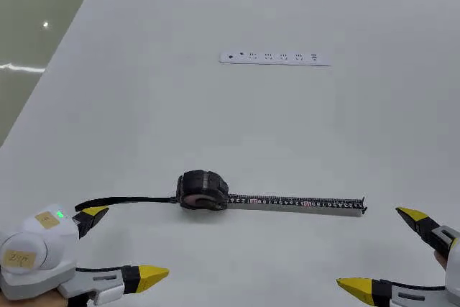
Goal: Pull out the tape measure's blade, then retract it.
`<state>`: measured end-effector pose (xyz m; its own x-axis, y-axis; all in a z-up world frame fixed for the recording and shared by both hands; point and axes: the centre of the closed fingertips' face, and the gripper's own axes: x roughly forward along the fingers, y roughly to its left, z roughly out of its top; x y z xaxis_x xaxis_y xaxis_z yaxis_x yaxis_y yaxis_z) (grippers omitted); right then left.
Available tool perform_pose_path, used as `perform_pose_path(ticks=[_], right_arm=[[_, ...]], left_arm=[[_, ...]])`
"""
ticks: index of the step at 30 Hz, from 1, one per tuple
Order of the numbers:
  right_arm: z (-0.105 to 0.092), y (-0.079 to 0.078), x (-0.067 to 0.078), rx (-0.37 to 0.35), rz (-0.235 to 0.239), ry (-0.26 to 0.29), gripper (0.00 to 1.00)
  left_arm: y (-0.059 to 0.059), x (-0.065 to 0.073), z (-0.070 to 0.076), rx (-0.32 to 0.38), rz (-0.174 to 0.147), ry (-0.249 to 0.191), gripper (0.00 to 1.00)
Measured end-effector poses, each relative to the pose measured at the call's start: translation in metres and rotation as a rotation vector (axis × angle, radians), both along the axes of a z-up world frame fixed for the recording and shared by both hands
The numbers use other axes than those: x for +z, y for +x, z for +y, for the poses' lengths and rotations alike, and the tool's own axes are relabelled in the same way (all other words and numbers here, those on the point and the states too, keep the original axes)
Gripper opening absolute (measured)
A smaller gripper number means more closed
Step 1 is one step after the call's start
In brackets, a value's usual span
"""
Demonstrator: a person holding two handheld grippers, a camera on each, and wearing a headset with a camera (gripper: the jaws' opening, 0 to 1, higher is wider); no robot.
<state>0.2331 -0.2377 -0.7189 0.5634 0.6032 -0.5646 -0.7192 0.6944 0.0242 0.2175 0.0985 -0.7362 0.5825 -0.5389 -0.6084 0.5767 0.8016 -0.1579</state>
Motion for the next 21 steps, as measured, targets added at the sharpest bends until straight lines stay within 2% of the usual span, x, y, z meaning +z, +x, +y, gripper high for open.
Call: perform_pose_path(ticks=[8,18,21], right_arm=[[-0.0008,0.0002,0.0002,0.0,0.005,0.0,0.98],[-0.0018,-0.0002,-0.0004,0.004,0.011,-0.004,0.98],[-0.0022,0.0,-0.0008,0.005,0.011,-0.007,0.98]], left_arm=[[-0.0005,0.0036,-0.0049,0.003,0.002,-0.002,0.94],[0.0004,0.0038,-0.0039,0.018,0.011,-0.012,0.94],[0.0004,0.0036,-0.0039,0.021,0.009,-0.004,0.94]])
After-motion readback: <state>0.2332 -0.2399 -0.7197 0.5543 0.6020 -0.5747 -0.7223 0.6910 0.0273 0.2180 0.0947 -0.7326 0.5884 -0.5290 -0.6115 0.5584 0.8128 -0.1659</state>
